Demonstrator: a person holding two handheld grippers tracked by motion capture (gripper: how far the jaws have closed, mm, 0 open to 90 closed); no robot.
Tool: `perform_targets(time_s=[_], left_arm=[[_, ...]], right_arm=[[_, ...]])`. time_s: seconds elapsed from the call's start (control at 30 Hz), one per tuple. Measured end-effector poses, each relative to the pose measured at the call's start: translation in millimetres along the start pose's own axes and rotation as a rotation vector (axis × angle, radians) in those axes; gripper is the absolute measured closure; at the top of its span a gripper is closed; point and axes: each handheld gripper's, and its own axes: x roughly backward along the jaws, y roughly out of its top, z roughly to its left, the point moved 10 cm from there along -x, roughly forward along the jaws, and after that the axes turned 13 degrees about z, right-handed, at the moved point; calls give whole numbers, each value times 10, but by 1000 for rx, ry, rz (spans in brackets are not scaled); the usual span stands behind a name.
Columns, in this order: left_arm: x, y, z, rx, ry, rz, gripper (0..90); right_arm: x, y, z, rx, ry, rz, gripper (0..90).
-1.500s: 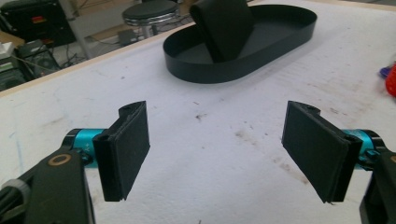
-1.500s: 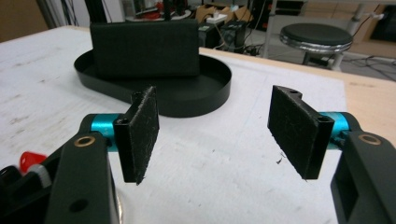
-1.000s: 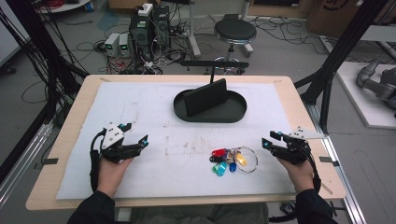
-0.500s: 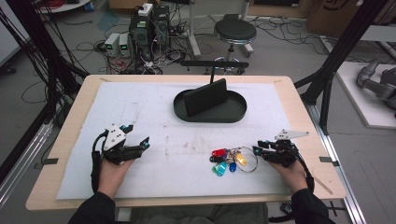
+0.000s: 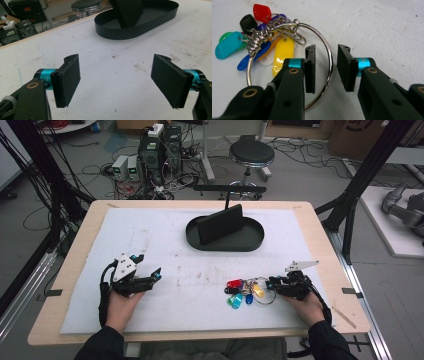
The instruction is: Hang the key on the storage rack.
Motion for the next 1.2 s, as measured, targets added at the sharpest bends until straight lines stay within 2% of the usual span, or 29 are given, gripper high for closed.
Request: perform_targets(time_s=[0.2, 0.3, 0.43, 0.7, 0.83, 0.93, 1.07, 1.2], left_arm=[[19, -10, 7, 0, 3, -1, 235], [25, -15, 12, 4, 7, -2, 235], [38, -22, 17, 2, 9, -1, 235], [67, -28, 26, 3, 16, -8, 237], [79, -33, 33, 1, 18, -10, 237], [89, -32, 37, 2, 22, -13, 237], [91, -29, 34, 2, 18, -17, 237], [79, -27, 21, 0, 14, -17, 237]], right_arm=[[1, -3, -3, 22, -12, 8, 836], [8, 15, 4, 27, -10, 2, 857], [100, 86, 9, 6, 14, -60, 865], [372, 276, 64, -22, 73, -238, 875], [431, 337, 123, -23, 108, -278, 875], [437, 372, 206, -20, 142, -291, 875], [419, 400, 306, -13, 164, -285, 873], [397, 387, 340, -3, 170, -266, 868]])
